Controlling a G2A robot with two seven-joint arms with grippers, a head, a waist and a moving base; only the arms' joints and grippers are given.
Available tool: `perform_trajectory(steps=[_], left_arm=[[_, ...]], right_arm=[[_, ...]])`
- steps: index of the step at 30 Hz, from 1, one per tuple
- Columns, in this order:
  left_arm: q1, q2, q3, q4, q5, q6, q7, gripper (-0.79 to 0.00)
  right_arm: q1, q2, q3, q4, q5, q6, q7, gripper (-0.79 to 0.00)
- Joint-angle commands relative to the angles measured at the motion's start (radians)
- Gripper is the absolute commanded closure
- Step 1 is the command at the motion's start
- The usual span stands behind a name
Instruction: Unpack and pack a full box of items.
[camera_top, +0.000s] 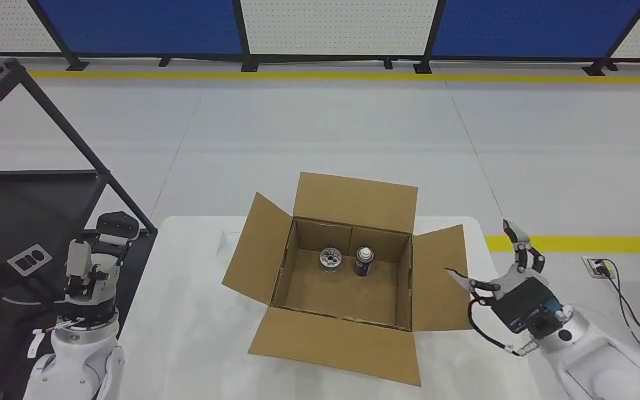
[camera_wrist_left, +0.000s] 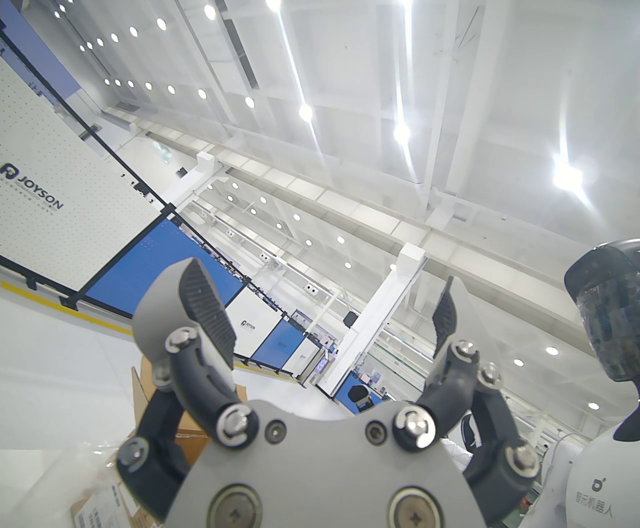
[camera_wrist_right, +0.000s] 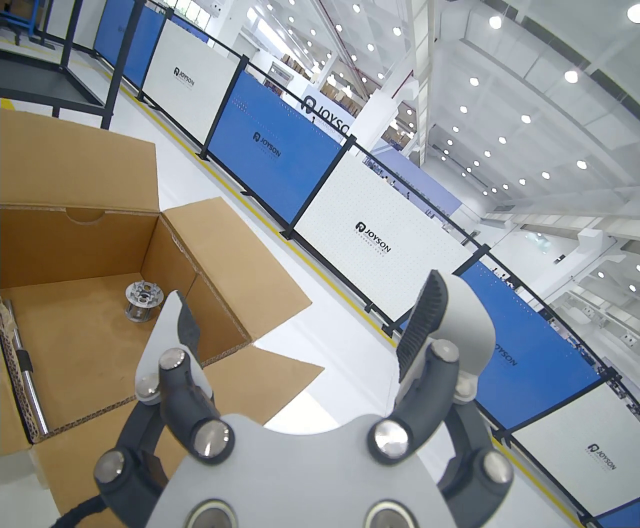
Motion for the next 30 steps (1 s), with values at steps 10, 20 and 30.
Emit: perform_trajectory(steps=[10, 20, 30], left_arm=[[0.000, 0.000, 0.000, 0.000, 0.000, 0.000, 0.000, -0.785], [0.000, 0.000, 0.000, 0.000, 0.000, 0.000, 0.000, -0.785], [0.003, 0.000, -0.002, -0.006, 0.007, 0.013, 0.006, -0.785]], right_arm=[[0.190, -0.008, -0.189, 0.027, 0.060, -0.092, 0.134, -0.785], [0.242, -0.011, -0.232, 0.091, 0.087, -0.117, 0.149, -0.785], [0.250, -0.014, -0.263, 0.100, 0.114, -0.140, 0.153, -0.785]])
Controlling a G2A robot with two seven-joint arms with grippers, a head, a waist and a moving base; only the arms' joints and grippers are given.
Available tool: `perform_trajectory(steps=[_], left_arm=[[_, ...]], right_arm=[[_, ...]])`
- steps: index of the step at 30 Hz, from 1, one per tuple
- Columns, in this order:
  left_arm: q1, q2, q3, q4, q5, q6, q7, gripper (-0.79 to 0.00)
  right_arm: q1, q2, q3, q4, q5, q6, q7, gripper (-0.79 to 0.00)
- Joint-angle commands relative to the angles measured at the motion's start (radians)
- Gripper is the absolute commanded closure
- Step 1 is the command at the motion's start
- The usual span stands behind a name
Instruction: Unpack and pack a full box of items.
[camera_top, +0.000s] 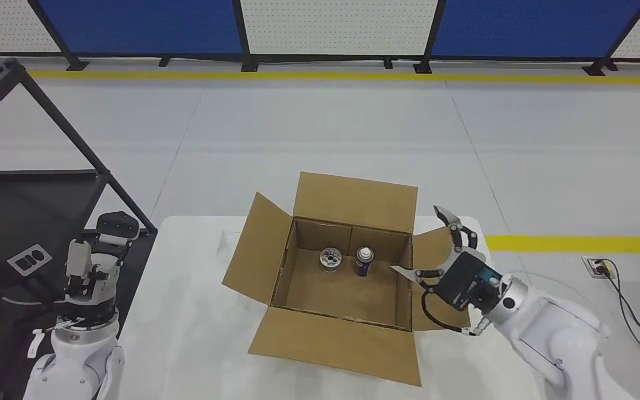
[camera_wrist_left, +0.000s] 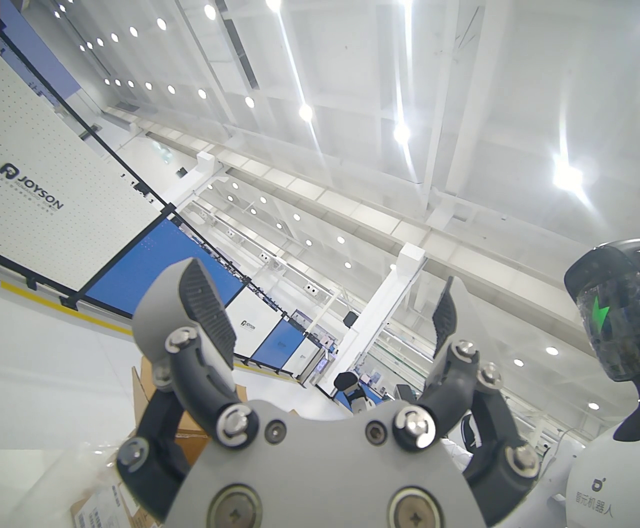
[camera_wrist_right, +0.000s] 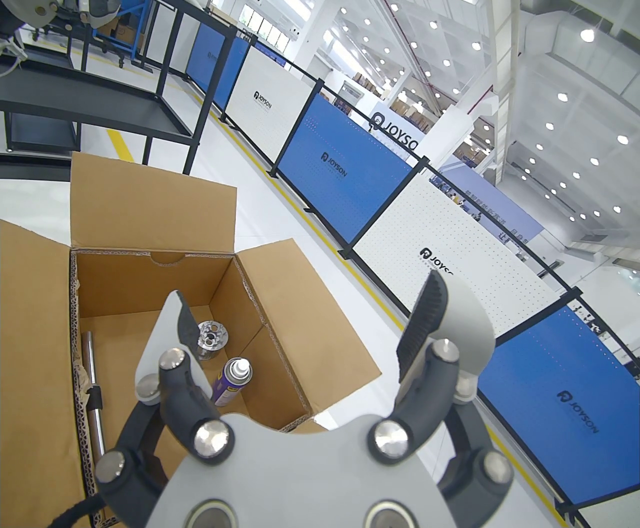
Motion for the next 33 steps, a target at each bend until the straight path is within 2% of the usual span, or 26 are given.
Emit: perform_trajectory(steps=[1, 7, 14, 19, 31, 33], left_arm=[[0.004, 0.000, -0.006, -0.010, 0.023, 0.022, 0.014, -0.785], [0.025, -0.007, -0.008, -0.030, 0.105, 0.042, 0.095, -0.785], [0.042, -0.013, -0.002, -0.040, 0.135, 0.047, 0.141, -0.785], [0.044, -0.016, 0.000, -0.041, 0.150, 0.051, 0.159, -0.785], [0.045, -0.017, 0.002, -0.041, 0.156, 0.054, 0.164, -0.785], [0.045, -0.017, 0.002, -0.041, 0.156, 0.054, 0.164, -0.785]], right_arm=[[0.022, -0.004, -0.030, 0.016, 0.024, -0.001, 0.022, -0.785], [0.136, -0.023, -0.145, 0.084, 0.153, -0.002, 0.203, -0.785], [0.285, -0.052, -0.289, 0.188, 0.302, 0.024, 0.534, -0.785], [0.367, -0.071, -0.355, 0.267, 0.408, 0.065, 0.728, -0.785], [0.370, -0.071, -0.359, 0.273, 0.413, 0.065, 0.743, -0.785], [0.360, -0.073, -0.367, 0.271, 0.398, 0.092, 0.734, -0.785]])
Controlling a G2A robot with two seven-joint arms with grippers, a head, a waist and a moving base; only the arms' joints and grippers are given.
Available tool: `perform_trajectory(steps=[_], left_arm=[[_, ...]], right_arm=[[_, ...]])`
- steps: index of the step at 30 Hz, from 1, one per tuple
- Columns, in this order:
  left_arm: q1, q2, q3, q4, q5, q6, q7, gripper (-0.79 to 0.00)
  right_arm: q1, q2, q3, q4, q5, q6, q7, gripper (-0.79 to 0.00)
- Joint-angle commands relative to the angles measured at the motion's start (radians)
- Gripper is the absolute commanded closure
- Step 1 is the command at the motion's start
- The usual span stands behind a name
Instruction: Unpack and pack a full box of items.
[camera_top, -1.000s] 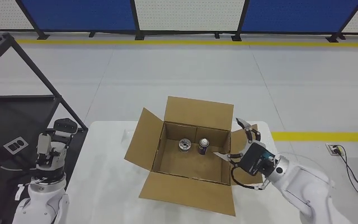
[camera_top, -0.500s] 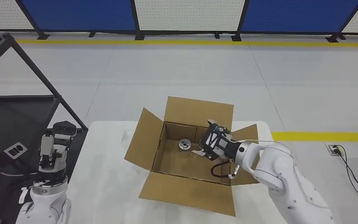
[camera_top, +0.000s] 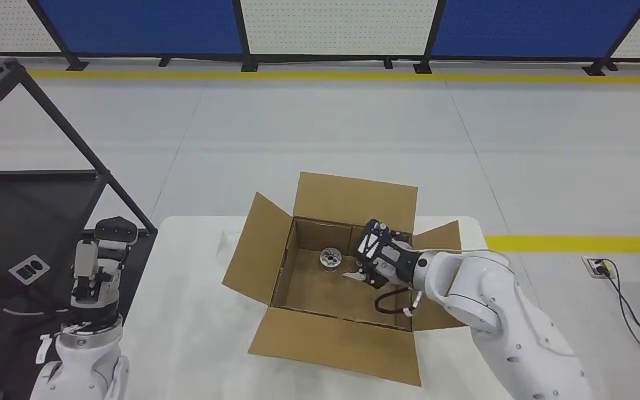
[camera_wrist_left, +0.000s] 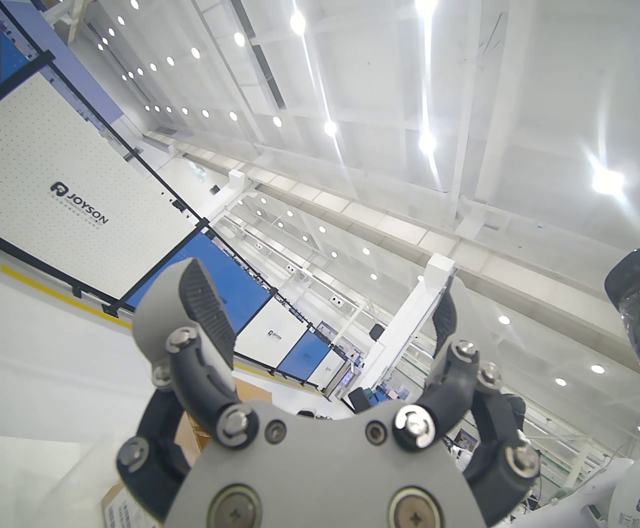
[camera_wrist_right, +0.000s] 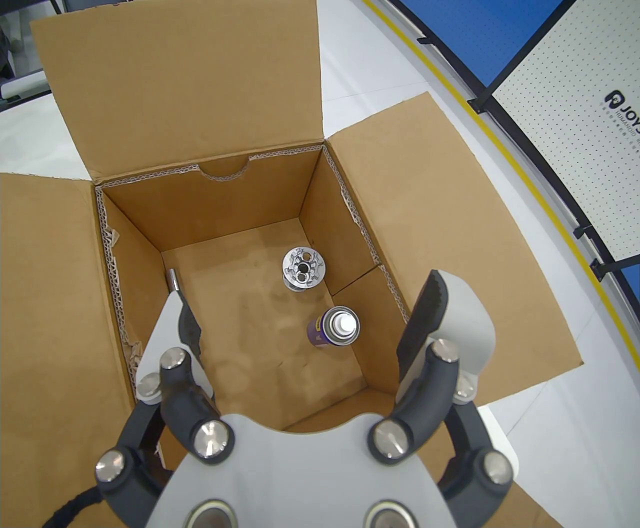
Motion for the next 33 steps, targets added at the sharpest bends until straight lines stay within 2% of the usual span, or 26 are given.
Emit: perform_trajectory(steps=[1, 7, 15, 21, 24, 33], left_arm=[[0.000, 0.000, 0.000, 0.000, 0.000, 0.000, 0.000, -0.785], [0.016, -0.002, 0.000, -0.021, 0.001, 0.022, 0.007, -0.785], [0.030, -0.005, 0.003, -0.031, 0.001, 0.020, 0.012, -0.785], [0.031, -0.008, 0.003, -0.033, 0.006, 0.017, 0.031, -0.785], [0.030, -0.010, 0.002, -0.034, 0.010, 0.016, 0.041, -0.785], [0.037, -0.014, -0.006, -0.037, 0.019, 0.013, 0.065, -0.785]], right_arm=[[-0.008, -0.003, -0.020, 0.005, -0.016, 0.026, 0.005, -0.785], [0.084, -0.033, -0.114, 0.119, 0.035, 0.103, 0.187, -0.785], [0.196, -0.081, -0.217, 0.256, 0.109, 0.218, 0.329, -0.785], [0.248, -0.104, -0.240, 0.353, 0.175, 0.238, 0.365, -0.785], [0.268, -0.116, -0.258, 0.400, 0.139, 0.318, 0.359, -0.785], [0.328, -0.158, -0.308, 0.535, 0.193, 0.310, 0.328, -0.785]])
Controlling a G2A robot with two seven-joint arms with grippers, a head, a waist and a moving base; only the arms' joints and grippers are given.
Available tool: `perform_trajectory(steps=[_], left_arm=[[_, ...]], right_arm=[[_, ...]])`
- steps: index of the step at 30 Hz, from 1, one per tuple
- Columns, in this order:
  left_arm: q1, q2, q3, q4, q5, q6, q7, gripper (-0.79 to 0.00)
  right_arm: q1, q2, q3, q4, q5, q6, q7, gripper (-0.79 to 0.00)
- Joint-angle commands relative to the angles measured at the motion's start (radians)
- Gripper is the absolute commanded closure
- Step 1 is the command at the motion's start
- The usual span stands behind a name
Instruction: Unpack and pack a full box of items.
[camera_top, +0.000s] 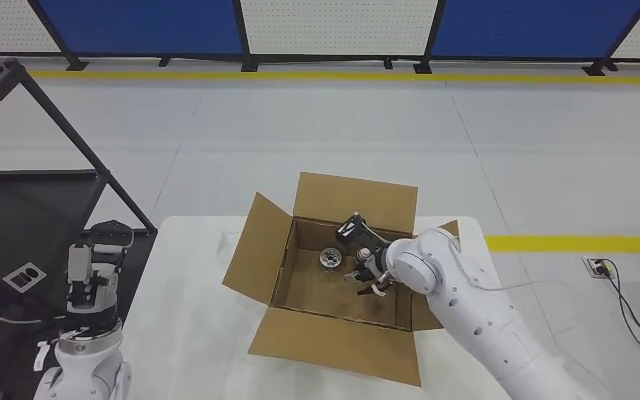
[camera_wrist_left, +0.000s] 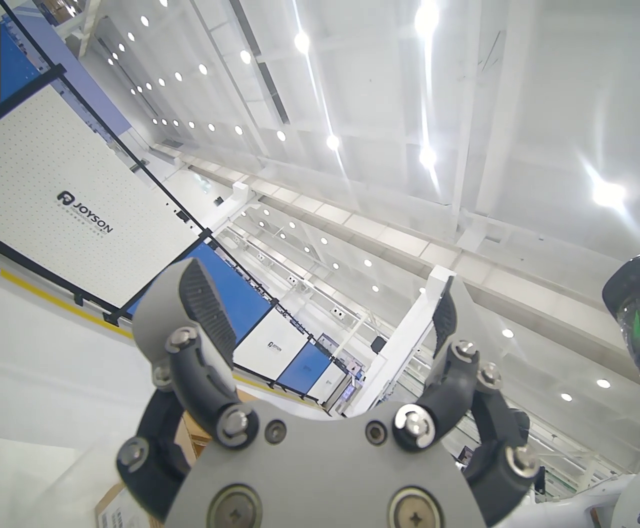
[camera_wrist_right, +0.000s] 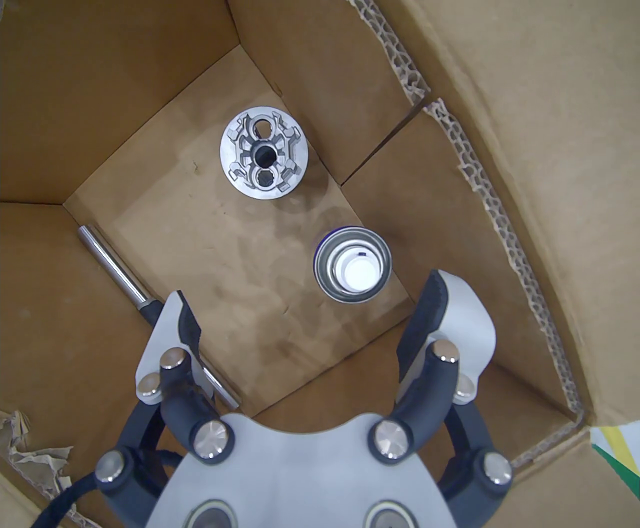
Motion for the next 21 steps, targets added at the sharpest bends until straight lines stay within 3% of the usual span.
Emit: perform_trajectory(steps=[1, 21], left_arm=[[0.003, -0.001, -0.002, 0.000, 0.000, -0.002, 0.002, -0.785], [0.027, -0.007, -0.023, -0.017, 0.001, -0.018, 0.010, -0.785]], right_arm=[[0.011, -0.008, -0.009, 0.026, 0.008, 0.000, -0.005, -0.785], [0.092, -0.081, -0.059, 0.264, 0.112, -0.086, -0.059, -0.785]])
